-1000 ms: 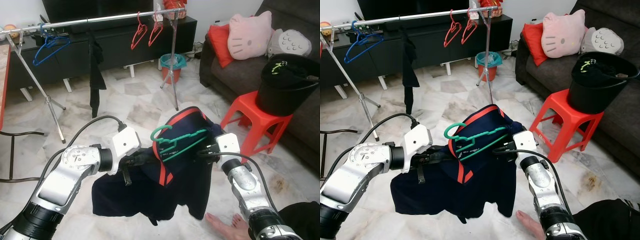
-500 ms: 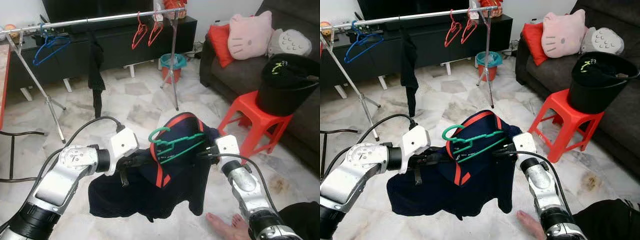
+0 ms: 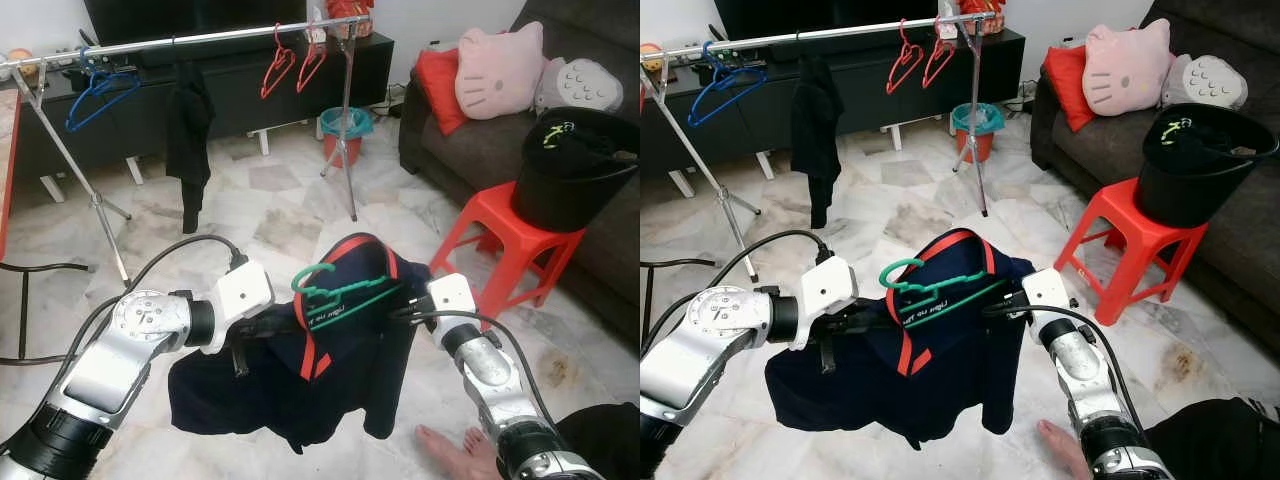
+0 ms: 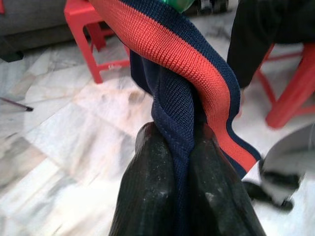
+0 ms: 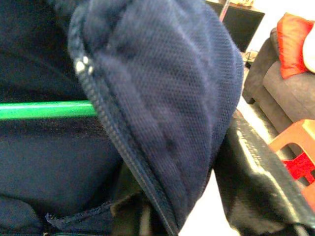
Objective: Hang hanger
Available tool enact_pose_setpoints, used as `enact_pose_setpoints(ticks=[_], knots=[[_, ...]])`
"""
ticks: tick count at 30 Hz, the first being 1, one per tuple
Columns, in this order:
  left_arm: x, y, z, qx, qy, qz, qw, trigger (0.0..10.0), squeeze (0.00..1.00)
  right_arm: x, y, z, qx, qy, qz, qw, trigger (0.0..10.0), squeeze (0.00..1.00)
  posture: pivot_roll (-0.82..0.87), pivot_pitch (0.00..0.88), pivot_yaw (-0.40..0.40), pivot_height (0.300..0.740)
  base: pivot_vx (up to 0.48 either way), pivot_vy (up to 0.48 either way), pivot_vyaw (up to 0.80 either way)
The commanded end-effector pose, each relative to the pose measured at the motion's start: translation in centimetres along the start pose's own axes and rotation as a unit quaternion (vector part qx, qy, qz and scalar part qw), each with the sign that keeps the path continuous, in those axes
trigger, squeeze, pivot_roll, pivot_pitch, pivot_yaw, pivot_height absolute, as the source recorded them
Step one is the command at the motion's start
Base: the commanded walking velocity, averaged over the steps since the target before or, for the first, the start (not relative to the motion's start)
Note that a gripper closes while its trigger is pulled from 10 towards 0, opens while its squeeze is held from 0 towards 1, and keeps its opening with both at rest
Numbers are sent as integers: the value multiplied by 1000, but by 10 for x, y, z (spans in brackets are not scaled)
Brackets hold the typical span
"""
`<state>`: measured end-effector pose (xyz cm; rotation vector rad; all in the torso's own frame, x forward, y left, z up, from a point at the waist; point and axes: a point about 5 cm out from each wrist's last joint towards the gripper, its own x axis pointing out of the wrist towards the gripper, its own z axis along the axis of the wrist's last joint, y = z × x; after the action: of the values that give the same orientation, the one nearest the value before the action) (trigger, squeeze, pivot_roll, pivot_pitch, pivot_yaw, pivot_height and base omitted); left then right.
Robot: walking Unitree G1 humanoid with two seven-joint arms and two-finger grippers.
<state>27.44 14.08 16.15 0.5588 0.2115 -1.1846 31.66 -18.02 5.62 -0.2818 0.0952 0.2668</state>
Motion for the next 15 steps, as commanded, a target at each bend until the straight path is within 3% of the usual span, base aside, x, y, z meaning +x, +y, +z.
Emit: enact_pose_setpoints(ticks=[1, 10, 15], knots=[[-3, -1, -5, 20, 31, -8, 999, 10000, 0, 3, -4, 6, -5, -6, 0, 1000, 0, 0, -115, 0, -21, 740, 0, 0, 0], [-5, 15, -20, 94, 107, 46, 989, 10000, 0, 3, 0, 3, -4, -1, 11, 1000, 0, 0, -113, 0, -20, 740, 0, 0, 0], [-4, 34, -21, 118, 116, 143, 976, 10000, 0, 3, 3, 1, -4, 5, 22, 1000, 0, 0, -114, 0, -22, 740, 0, 0, 0]])
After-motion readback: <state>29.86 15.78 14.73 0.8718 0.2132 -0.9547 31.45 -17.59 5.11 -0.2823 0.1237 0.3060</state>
